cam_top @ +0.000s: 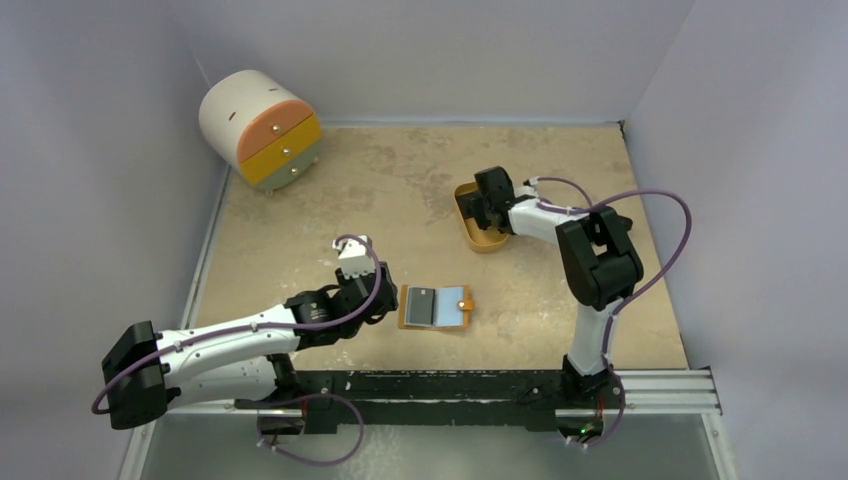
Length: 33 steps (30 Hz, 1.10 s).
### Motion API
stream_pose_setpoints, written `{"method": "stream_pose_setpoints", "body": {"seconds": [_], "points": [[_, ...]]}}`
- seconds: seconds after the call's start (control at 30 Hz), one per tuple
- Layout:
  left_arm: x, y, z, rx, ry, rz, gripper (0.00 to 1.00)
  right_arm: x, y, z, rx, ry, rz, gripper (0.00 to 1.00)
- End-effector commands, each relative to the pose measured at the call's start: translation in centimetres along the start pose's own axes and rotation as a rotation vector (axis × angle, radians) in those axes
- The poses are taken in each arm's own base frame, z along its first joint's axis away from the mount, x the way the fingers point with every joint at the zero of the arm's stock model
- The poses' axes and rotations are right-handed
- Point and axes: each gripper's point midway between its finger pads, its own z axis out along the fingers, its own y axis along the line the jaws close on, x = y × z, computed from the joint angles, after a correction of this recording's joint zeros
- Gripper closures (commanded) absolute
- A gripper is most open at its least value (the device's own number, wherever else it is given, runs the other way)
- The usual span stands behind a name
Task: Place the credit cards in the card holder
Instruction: Pick up the credit card from the storage box.
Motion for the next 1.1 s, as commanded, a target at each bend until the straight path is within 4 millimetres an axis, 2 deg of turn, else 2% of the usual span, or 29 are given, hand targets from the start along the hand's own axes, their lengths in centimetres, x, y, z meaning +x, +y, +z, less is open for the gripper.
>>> {"method": "stream_pose_setpoints", "body": {"seconds": [0.0,0.27,0.43,0.6,0.77,1.07], "points": [[-0.5,-0.1,-0.1,0.003,-0.015,-0.018,0.46,-0.4,-0.1,-0.1,0.0,-0.009,-0.006,0.64],[-0.1,0.0,0.0,0.008,-0.006,-0.028,0.47,-0.7,-0.4,-0.9,-0.006,-0.011,-0.009,0.73],[0.0,-0.2,0.0,0.014,0.0,-0.032,0.47,-0.8,-0.8,-1.5,-0.006,-0.012,-0.01,0.76],[0.1,-0.3,0.0,0.018,0.005,-0.041,0.47,-1.0,-0.6,-2.0,-0.031,-0.011,-0.004,0.75],[0.2,-0.4,0.1,0.024,0.01,-0.051,0.48,-0.7,-0.4,-2.1,-0.043,0.008,-0.024,0.62],[0.6,-0.2,0.0,0.024,0.017,-0.061,0.48,-0.6,-0.5,-1.9,-0.048,0.017,-0.027,0.66]]}}
